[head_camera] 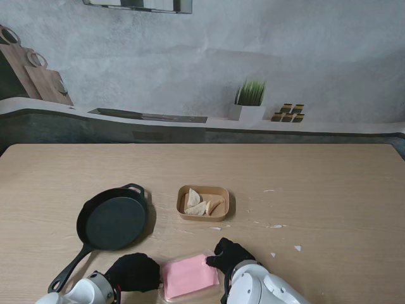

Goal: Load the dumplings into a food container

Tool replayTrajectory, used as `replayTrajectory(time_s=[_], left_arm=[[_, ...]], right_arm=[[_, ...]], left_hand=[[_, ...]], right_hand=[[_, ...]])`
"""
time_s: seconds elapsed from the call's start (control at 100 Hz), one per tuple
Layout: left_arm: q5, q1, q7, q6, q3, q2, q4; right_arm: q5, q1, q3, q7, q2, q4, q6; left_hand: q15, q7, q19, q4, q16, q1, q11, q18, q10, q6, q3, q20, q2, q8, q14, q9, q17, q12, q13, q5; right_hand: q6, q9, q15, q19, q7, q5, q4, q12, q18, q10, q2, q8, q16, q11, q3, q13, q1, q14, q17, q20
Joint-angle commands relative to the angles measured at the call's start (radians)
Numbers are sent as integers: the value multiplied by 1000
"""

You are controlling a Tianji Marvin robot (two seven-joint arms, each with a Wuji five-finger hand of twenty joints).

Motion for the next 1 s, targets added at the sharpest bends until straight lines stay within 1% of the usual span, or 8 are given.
replayTrajectory(time_s=[0.0,0.18,0.25,0.43,0.7,0.8,0.86,0.99], left_arm=[[2,7,-15,2,4,-4,19],[5,10,-1,-1,3,-6,17],[7,12,6,-7,2,-7,16],[11,12,12,-12,3,-8,18],[16,12,18,-14,2,-8,22],[19,16,23,-18,-5,-9,19],[20,18,25,-21,-8,-9,18],[26,19,27,-26,-10,-9,19]], right_arm=[[1,-28,-10,1,-22,12,1],[-73,-13,-30,-1,-13,29,6],[-85,-11,-33,-7,-14,37,4],[0,-44,7,-105,-67,43,-27],[97,-71,44,-177,-107,42,-60],[-11,-68,26,-203,-93,75,-136],[-92,-65,15,-179,-67,78,-156],[-169,-69,11,-170,-49,84,-192]], left_hand=[[-6,-153,33,6,4,9,-46,-42,0,40,6,26,2,-55,12,-32,-10,-35,-18,-48],[-20,-169,23,7,-3,4,-57,-49,-11,38,11,30,3,-59,8,-51,-26,-43,-32,-61],[-28,-178,19,7,-7,2,-63,-53,-17,34,14,32,3,-61,3,-58,-33,-49,-38,-65],[-38,-193,10,7,-13,0,-68,-62,-22,34,21,38,4,-63,-1,-74,-46,-57,-50,-76],[-42,-200,3,4,-17,1,-66,-63,-25,31,29,46,-2,-57,-6,-76,-53,-64,-51,-76],[-43,-200,2,3,-18,3,-65,-65,-25,30,31,49,-7,-55,-5,-74,-54,-66,-51,-75],[-42,-199,1,2,-18,2,-64,-66,-26,30,32,51,-7,-53,-5,-73,-54,-67,-49,-72],[-41,-194,1,0,-19,1,-62,-65,-27,26,31,54,-8,-50,-6,-70,-54,-68,-46,-68]], right_hand=[[-42,64,-27,99,73,-21,42,26,26,19,-58,13,-27,46,69,91,54,66,45,20],[48,250,131,321,130,44,31,73,66,-9,-214,13,33,151,244,292,133,74,191,-13],[47,313,190,390,154,79,-44,39,70,-23,-311,30,46,194,300,360,153,68,241,-29],[40,341,215,419,209,89,-81,20,89,-21,-407,60,47,233,357,404,177,69,274,-44],[47,337,207,427,227,44,-69,17,106,-18,-389,70,36,239,350,417,153,86,282,-52],[25,352,235,445,192,91,-47,28,101,-20,-362,54,49,241,334,407,125,95,275,-43],[23,326,236,442,169,90,19,72,86,-24,-329,46,53,233,325,386,84,89,264,-41],[23,305,239,435,162,92,15,85,91,-2,-287,43,60,223,285,356,38,109,236,-37]])
